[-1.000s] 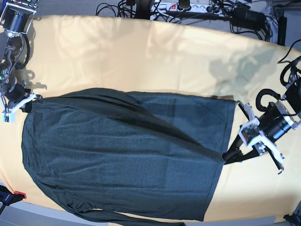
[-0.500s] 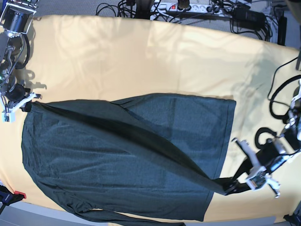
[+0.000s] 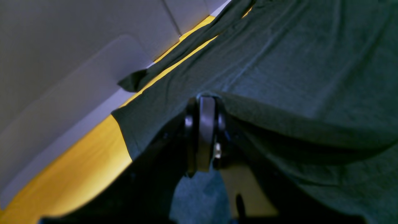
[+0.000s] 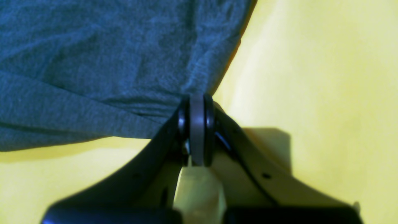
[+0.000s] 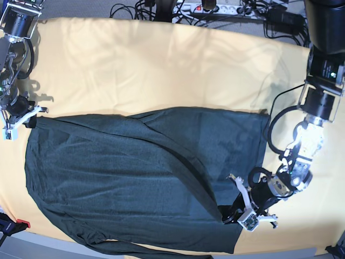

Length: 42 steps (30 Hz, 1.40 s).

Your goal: Fold the T-shirt properly

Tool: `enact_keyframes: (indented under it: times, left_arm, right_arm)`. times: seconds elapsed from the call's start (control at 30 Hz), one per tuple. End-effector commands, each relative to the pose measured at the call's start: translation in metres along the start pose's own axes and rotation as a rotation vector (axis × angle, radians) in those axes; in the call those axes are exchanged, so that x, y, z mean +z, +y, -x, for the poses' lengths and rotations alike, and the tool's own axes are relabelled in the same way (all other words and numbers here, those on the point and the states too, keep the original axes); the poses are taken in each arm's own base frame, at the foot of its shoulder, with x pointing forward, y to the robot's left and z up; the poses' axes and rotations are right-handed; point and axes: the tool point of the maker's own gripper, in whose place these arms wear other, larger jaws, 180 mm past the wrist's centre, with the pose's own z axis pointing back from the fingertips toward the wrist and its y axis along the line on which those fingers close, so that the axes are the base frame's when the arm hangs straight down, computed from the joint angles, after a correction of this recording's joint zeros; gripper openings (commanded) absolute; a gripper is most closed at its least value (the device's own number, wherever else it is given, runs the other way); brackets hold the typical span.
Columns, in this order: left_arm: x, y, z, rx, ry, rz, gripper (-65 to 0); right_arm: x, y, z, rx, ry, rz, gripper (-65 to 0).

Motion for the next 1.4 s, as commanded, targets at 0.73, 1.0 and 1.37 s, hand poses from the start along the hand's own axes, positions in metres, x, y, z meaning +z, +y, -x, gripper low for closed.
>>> enact_keyframes:
  times: [0.73,1.0,1.37]
  left_arm:
    - [-0.003,0.053,-0.024,-0.010,-0.033,-0.203,-27.0]
    - [0.002,0.048,-0.012,-0.026,0.026,-0.146,-26.8]
    - [0.023,0.000,0.019,-0.007,0.176,0.182,-29.1]
  right_arm:
    - [0.006,-0.002,-0.027,0.054,-0.079,-0.033,-41.3]
    - [0.020,-0.008,-0.049,0.204,-0.101,-0.115,-25.2]
    - [0.027,-0.002,-0.051,0.464,-0.003,-0.210,-30.8]
